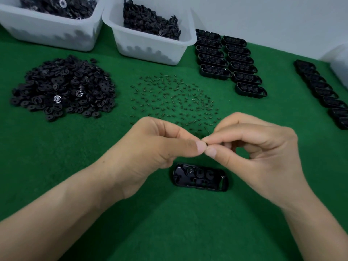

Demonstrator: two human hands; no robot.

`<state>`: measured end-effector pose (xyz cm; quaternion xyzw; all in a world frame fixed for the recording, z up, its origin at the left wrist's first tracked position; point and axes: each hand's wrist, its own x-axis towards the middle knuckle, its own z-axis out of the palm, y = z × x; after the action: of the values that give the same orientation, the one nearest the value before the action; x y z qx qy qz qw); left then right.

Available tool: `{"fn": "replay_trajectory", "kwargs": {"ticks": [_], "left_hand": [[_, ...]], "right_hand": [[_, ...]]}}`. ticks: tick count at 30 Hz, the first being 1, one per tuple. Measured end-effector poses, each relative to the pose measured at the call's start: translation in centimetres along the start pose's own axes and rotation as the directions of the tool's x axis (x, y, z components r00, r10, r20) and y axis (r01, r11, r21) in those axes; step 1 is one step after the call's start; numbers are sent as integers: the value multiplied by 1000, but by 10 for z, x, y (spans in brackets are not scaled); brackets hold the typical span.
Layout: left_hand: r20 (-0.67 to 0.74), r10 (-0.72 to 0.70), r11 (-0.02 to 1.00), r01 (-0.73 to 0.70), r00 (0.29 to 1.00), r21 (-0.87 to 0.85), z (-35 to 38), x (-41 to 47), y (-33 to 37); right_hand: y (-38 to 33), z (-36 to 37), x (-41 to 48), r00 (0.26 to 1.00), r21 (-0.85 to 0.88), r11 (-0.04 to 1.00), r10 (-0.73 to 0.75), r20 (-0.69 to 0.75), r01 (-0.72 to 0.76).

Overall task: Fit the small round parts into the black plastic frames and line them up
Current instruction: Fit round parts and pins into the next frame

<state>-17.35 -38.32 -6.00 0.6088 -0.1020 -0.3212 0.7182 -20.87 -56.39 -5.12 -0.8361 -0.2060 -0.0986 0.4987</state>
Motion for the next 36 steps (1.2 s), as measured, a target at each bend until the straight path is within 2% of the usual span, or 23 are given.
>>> {"fn": "replay_trajectory", "kwargs": {"ticks": [3, 5, 6, 8, 11, 16, 27, 31, 34, 36], "left_hand": [[4, 4, 999, -4, 1000, 34, -1, 1, 2], [-55, 69, 983, -58, 996, 177, -3, 0, 1], [-93, 132, 938, -94, 987, 332, -5, -1, -1], [-100, 245, 764, -129, 964, 632, -10, -7, -9], [-25, 255, 592, -136, 966, 794, -9, -16, -20], [-2, 280, 522, -150, 960, 840, -4, -18, -30], [16, 279, 503, -161, 960, 849, -5, -17, -31], [16, 272, 499, -155, 962, 852, -5, -17, -31], [10, 282, 495, -154, 959, 855, -5, -17, -32], [7, 286, 496, -154, 958, 855, -5, -17, -32]], "right_hand": [[2, -1, 0, 999, 71, 997, 45, -7, -44], [6, -3, -2, 996, 106, 990, 94, 9, -94], [8, -5, -5, 992, 91, 988, 126, 26, -128], [13, -6, -12, 978, -17, 980, 200, 67, -199], [19, -1, -20, 966, -240, 951, 230, 120, -196], [22, 4, -22, 971, -316, 943, 167, 172, -106], [16, 3, -22, 966, -357, 932, 152, 211, -69], [15, 4, -21, 967, -456, 890, 128, 219, -15], [10, 0, -19, 945, -574, 815, 119, 303, 81], [7, -5, -14, 930, -572, 816, 141, 338, 84]]}}
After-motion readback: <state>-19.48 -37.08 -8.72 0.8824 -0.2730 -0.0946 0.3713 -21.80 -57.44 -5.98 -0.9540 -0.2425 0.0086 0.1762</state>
